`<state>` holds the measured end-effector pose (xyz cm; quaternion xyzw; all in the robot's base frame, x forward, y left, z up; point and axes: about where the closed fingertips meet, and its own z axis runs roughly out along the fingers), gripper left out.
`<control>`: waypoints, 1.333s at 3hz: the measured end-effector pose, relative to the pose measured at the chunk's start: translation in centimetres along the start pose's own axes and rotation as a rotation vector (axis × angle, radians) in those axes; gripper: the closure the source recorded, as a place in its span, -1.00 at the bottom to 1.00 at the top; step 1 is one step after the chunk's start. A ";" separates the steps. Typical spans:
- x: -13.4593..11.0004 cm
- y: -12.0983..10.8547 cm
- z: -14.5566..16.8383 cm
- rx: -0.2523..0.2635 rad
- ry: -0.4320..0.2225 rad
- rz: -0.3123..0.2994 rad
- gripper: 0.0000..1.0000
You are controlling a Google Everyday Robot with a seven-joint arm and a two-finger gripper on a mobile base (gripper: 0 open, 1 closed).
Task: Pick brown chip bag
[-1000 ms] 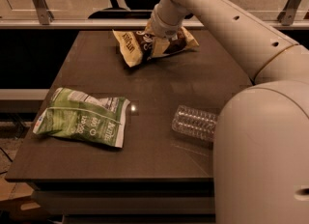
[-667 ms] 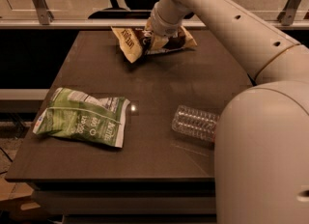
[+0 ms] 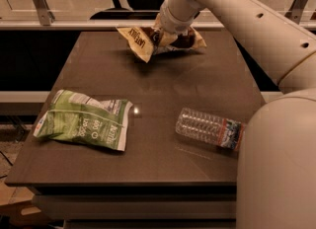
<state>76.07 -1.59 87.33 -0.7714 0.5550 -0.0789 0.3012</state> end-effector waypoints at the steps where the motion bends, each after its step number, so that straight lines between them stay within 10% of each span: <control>1: 0.3 -0.1 -1.9 0.036 -0.012 0.017 1.00; 4: -1.2 -1.8 -6.6 0.034 -0.159 0.005 1.00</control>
Offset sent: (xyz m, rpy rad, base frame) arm -0.0173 -0.0227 0.0569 0.1668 -0.0151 0.0156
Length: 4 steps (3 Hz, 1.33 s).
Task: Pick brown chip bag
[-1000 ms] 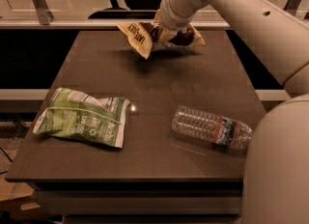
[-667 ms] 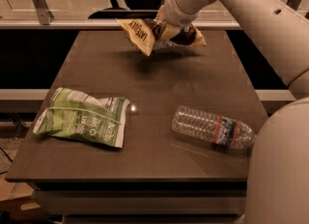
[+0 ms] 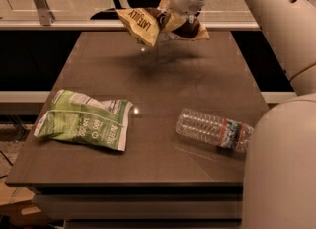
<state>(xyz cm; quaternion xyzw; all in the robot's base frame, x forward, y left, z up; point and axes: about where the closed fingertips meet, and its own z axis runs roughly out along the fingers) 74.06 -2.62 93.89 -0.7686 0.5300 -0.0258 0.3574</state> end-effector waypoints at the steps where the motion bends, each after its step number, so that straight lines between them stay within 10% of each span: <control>1: -1.0 -0.4 -2.0 0.002 -0.068 0.022 1.00; 4: -4.2 -0.9 -8.5 0.014 -0.119 0.075 1.00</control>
Offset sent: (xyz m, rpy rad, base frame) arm -0.0343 -0.0117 0.0765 0.1815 0.0638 0.0324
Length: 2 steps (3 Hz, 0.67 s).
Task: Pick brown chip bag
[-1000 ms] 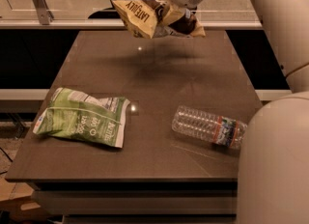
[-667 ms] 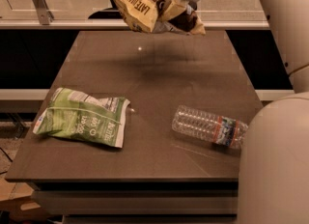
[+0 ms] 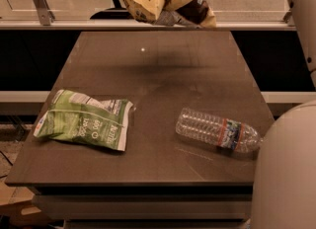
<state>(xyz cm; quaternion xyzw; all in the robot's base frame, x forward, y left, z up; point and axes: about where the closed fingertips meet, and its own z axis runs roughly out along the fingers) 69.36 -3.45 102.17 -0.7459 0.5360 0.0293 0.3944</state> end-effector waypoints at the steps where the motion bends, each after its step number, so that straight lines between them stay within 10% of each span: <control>1: -0.8 -0.1 -1.2 0.012 -0.047 0.031 1.00; 2: -1.6 -0.3 -2.1 0.029 -0.093 0.048 1.00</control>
Offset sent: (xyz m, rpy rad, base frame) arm -0.0213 -0.0072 0.0433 0.1709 0.0153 0.0051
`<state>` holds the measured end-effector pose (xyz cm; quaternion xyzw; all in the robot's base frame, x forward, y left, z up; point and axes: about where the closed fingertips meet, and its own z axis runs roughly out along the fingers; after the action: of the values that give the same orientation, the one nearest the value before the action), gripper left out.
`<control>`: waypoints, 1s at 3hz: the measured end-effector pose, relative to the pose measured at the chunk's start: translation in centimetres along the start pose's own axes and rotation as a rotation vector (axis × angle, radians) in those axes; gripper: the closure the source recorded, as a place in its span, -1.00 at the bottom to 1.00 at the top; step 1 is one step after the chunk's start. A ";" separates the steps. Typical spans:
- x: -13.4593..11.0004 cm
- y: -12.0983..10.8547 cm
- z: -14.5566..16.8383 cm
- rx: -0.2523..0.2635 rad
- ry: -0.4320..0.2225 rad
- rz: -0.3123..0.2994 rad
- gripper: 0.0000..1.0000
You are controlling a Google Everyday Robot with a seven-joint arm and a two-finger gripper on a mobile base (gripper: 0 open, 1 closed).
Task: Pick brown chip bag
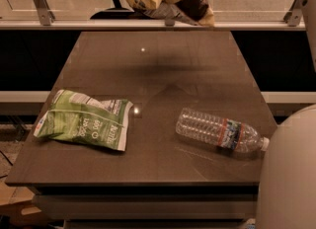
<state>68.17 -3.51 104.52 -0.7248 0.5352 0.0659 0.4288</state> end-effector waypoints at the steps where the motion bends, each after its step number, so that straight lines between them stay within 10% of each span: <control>1: -0.3 -0.1 -0.7 0.021 -0.010 0.010 1.00; 3: 0.0 -0.2 -1.0 0.074 0.064 -0.004 1.00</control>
Offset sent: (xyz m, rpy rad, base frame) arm -0.0095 -0.0114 0.0128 -0.0379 -0.0763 -0.0966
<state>67.92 -4.18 105.29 -0.7113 0.5492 0.0221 0.4381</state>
